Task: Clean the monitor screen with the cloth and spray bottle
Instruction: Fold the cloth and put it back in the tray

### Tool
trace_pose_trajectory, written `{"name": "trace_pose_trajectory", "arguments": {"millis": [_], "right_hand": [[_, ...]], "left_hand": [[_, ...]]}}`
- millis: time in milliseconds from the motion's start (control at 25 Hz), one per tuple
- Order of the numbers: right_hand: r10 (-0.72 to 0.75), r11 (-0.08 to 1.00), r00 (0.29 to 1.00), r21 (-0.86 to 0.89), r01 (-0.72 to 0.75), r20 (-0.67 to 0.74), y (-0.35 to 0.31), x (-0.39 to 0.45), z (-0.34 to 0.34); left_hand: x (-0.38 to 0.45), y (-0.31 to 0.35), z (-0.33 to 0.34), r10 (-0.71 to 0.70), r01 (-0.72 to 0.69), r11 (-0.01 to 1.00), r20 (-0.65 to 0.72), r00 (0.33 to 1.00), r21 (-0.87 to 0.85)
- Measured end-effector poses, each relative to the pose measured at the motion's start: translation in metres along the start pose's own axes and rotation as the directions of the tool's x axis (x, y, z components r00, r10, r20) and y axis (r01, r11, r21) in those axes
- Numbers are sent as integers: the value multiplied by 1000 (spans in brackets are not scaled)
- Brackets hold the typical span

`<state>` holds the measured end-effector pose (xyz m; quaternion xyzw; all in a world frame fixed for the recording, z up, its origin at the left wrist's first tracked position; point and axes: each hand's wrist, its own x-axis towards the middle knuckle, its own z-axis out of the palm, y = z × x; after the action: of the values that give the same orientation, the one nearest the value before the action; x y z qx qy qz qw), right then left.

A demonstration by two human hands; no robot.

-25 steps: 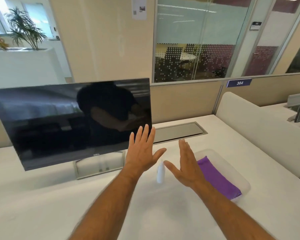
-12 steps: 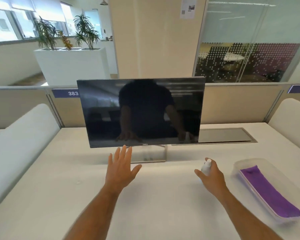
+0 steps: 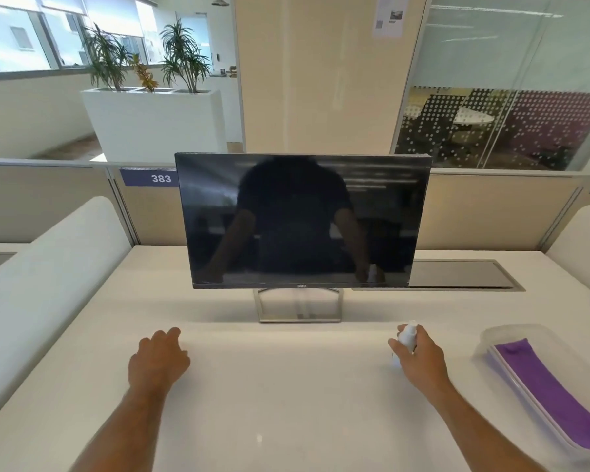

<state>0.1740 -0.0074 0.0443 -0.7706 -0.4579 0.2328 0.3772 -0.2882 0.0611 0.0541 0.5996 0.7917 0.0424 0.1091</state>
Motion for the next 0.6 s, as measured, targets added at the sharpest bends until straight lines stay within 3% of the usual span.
{"name": "trace_pose_trajectory", "arguments": {"millis": [120, 320, 440, 600], "right_hand": [[1, 1000, 1000, 12, -1, 15, -5, -4, 5], [-2, 1000, 999, 31, 1, 37, -8, -11, 10], [-22, 998, 998, 60, 18, 58, -14, -17, 16], [-52, 994, 993, 99, 42, 104, -31, -27, 29]], "left_hand": [[2, -3, 4, -12, 12, 998, 12, 1000, -58], [-1, -1, 5, 14, -14, 1000, 22, 1000, 0], [-6, 19, 5, 19, -22, 982, -21, 1000, -189], [-25, 73, 11, 141, -124, 896, 8, 990, -426]]}}
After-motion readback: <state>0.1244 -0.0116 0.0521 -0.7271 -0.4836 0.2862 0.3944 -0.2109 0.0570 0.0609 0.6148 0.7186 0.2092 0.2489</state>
